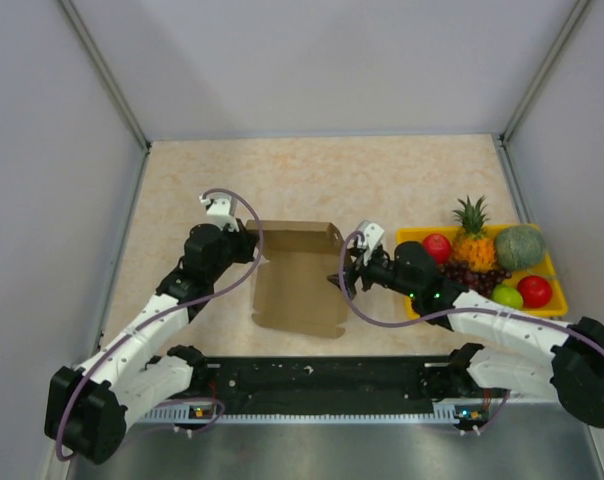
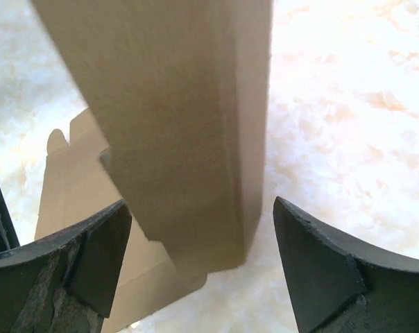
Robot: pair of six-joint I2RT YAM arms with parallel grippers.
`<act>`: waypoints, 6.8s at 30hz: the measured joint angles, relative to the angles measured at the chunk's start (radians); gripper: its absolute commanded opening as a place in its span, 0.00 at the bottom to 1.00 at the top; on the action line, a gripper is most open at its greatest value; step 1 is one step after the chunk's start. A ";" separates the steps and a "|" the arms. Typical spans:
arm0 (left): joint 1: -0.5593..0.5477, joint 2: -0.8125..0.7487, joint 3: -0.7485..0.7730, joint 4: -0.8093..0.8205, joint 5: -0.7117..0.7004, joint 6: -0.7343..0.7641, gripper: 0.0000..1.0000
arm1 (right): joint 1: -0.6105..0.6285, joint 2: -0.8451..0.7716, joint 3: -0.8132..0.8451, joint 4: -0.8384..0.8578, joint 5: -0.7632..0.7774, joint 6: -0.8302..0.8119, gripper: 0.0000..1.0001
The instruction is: Fold the paper box
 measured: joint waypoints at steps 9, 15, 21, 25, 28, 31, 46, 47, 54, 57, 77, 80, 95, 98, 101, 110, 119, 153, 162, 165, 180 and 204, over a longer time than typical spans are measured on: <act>-0.003 0.014 -0.019 0.021 -0.048 0.007 0.00 | -0.127 -0.123 0.007 -0.069 -0.137 -0.004 0.84; -0.045 0.082 -0.071 0.069 -0.153 0.023 0.00 | -0.132 -0.082 0.046 -0.103 -0.132 0.093 0.85; -0.091 0.150 -0.106 0.158 -0.291 0.057 0.00 | -0.140 -0.080 0.205 -0.304 0.091 0.435 0.90; -0.116 0.155 -0.133 0.232 -0.359 0.078 0.00 | -0.156 -0.050 0.311 -0.391 0.152 0.649 0.88; -0.138 0.155 -0.150 0.267 -0.396 0.090 0.00 | -0.163 0.015 0.374 -0.433 0.165 0.722 0.87; -0.171 0.165 -0.150 0.283 -0.433 0.093 0.00 | -0.173 0.101 0.418 -0.434 0.129 0.717 0.83; -0.220 0.213 -0.171 0.305 -0.554 -0.008 0.00 | -0.177 0.214 0.409 -0.400 0.028 0.618 0.76; -0.220 0.217 -0.174 0.313 -0.557 -0.013 0.00 | -0.177 0.221 0.409 -0.394 0.028 0.620 0.76; -0.221 0.243 -0.189 0.357 -0.564 -0.033 0.00 | -0.177 0.283 0.409 -0.381 0.042 0.653 0.75; -0.221 0.247 -0.189 0.364 -0.565 -0.039 0.00 | -0.177 0.304 0.409 -0.381 0.051 0.658 0.74; -0.237 0.256 -0.180 0.357 -0.581 -0.028 0.00 | -0.199 0.320 0.431 -0.381 0.041 0.740 0.78; -0.237 0.256 -0.168 0.337 -0.584 -0.029 0.03 | -0.199 0.343 0.430 -0.380 0.038 0.753 0.76; -0.238 0.200 -0.127 0.174 -0.537 -0.103 0.50 | -0.199 0.354 0.377 -0.300 0.055 0.765 0.68; -0.238 0.162 -0.127 0.159 -0.517 -0.115 0.52 | -0.199 0.354 0.356 -0.271 0.055 0.765 0.67; -0.238 0.129 -0.127 0.122 -0.494 -0.137 0.54 | -0.200 0.356 0.336 -0.246 0.055 0.760 0.68; -0.235 -0.079 -0.055 -0.122 -0.381 -0.161 0.61 | -0.201 0.362 0.336 -0.237 0.045 0.656 0.78; -0.110 -0.063 0.319 -0.239 -0.136 -0.115 0.69 | -0.211 0.225 0.312 -0.296 0.032 0.600 0.83; -0.145 0.549 0.436 -0.076 0.187 0.233 0.31 | -0.447 0.430 0.276 -0.166 -0.332 0.465 0.40; -0.168 0.469 0.343 -0.015 0.153 0.208 0.28 | -0.419 0.430 0.282 -0.164 -0.331 0.416 0.52; -0.178 0.448 0.317 0.001 0.146 0.200 0.27 | -0.417 0.429 0.282 -0.164 -0.332 0.393 0.60; -0.204 0.412 0.272 0.031 0.139 0.174 0.27 | -0.417 0.280 0.241 -0.156 -0.317 0.240 0.50; -0.214 0.375 0.229 0.049 0.139 0.159 0.27 | -0.306 0.464 0.324 -0.201 -0.280 0.489 0.38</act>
